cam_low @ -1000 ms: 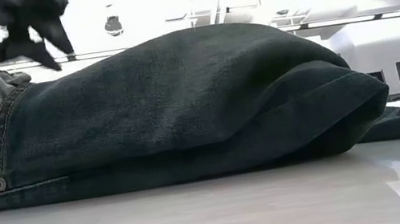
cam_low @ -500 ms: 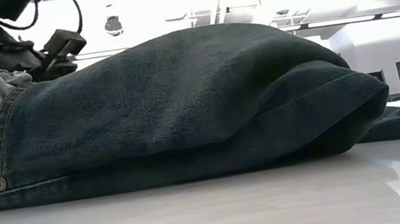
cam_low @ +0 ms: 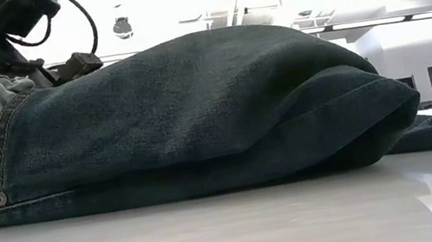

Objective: Fold laundry
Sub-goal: Fold the blue pants

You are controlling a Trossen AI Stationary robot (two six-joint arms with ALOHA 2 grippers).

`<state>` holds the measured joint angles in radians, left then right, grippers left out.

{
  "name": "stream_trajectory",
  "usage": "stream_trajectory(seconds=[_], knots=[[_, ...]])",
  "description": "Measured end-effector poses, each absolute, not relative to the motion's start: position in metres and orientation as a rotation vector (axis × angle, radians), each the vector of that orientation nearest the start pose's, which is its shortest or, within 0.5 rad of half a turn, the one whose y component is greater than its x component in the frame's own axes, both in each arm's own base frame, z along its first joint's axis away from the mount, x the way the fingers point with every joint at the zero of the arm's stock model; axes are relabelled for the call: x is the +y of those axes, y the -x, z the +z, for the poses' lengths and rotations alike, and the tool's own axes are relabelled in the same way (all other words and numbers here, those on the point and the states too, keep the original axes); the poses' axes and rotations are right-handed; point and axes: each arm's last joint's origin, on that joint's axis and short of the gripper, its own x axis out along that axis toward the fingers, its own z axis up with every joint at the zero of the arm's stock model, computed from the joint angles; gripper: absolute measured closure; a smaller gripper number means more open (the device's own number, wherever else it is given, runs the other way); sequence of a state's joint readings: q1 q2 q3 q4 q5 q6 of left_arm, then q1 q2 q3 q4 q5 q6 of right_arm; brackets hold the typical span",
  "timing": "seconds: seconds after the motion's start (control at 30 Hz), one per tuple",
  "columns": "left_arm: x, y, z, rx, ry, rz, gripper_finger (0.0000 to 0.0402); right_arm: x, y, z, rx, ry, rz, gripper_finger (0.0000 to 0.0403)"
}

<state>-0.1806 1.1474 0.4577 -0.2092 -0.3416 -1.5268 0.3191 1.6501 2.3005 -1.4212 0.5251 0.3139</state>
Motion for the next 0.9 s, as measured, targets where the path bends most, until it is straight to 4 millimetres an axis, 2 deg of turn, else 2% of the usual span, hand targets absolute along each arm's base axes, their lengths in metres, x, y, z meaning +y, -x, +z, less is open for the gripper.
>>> stream_trajectory(seconds=[0.2, 0.4, 0.5, 0.63, 0.67, 0.77, 0.9], knots=[[-0.028, -0.207, 0.146, 0.584, 1.156, 0.764, 0.021, 0.07, -0.257, 0.498, 0.66, 0.015, -0.302, 0.0155], [-0.029, -0.226, 0.135, 0.514, 1.168, 0.717, 0.0221, 0.07, -0.257, 0.498, 0.657, 0.007, -0.304, 0.0155], [-0.028, -0.232, 0.135, 0.514, 1.171, 0.661, 0.0265, 0.07, -0.257, 0.498, 0.655, -0.008, -0.309, 0.0155], [-0.027, -0.232, 0.135, 0.491, 1.164, 0.673, 0.0371, 0.07, -0.257, 0.498, 0.662, -0.007, -0.309, 0.0155], [-0.027, -0.232, 0.136, 0.483, 1.177, 0.676, 0.0384, 0.07, -0.256, 0.498, 0.666, -0.007, -0.31, 0.0155], [-0.027, -0.232, 0.146, 0.469, 1.2, 0.627, 0.0394, 0.069, -0.254, 0.495, 0.697, -0.013, -0.322, 0.0155], [-0.028, -0.23, 0.187, 0.38, 1.228, 0.508, 0.0398, 0.067, -0.251, 0.492, 0.739, -0.023, -0.346, 0.0155]])
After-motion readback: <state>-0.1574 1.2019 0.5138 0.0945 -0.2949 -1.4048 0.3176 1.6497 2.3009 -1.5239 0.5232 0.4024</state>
